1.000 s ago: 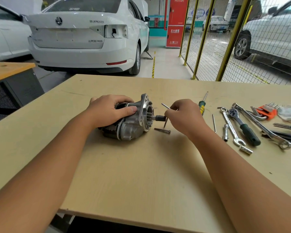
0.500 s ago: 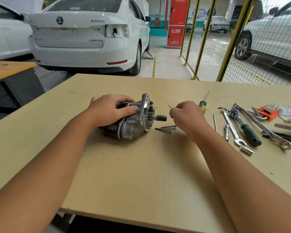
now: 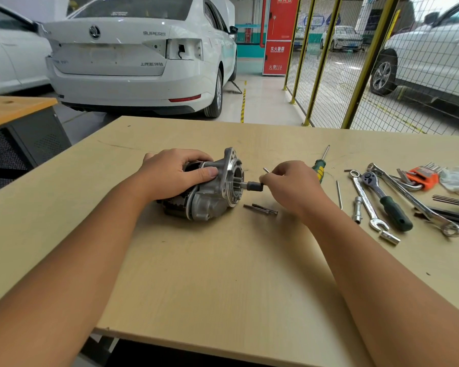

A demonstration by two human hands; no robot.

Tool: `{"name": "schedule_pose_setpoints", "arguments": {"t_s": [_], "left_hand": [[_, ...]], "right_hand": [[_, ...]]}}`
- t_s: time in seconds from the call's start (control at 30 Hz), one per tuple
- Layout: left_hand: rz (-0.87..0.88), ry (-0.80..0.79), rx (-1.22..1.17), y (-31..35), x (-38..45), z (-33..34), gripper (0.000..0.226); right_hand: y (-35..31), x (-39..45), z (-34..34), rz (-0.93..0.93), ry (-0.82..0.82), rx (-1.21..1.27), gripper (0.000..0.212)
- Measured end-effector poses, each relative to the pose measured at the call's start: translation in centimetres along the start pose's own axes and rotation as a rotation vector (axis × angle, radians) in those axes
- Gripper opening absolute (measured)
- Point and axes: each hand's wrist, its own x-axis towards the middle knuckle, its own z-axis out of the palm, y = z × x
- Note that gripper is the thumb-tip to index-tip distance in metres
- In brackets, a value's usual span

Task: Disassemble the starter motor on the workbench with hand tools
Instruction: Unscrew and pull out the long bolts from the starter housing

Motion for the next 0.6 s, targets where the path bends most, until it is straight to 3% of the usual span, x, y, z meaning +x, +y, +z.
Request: {"name": "schedule_pose_setpoints", "arguments": {"t_s": [0.1, 0.3, 0.6], "left_hand": [[-0.001, -0.004, -0.003, -0.06, 0.03, -0.01, 0.057], [0.007, -0.005, 0.001, -0.14, 0.00, 0.02, 0.060], [0.007, -0.012, 0.003, 0.05, -0.03, -0.08, 0.058]], "right_hand": [[-0.51, -0.52, -0.12, -0.069, 0.049, 0.103, 0.037], [-1.00, -1.04, -0.20, -0.199, -0.077, 0.061, 0.022], [-0.81, -0.88, -0.41, -0.238, -0.095, 0.016, 0.028]]}}
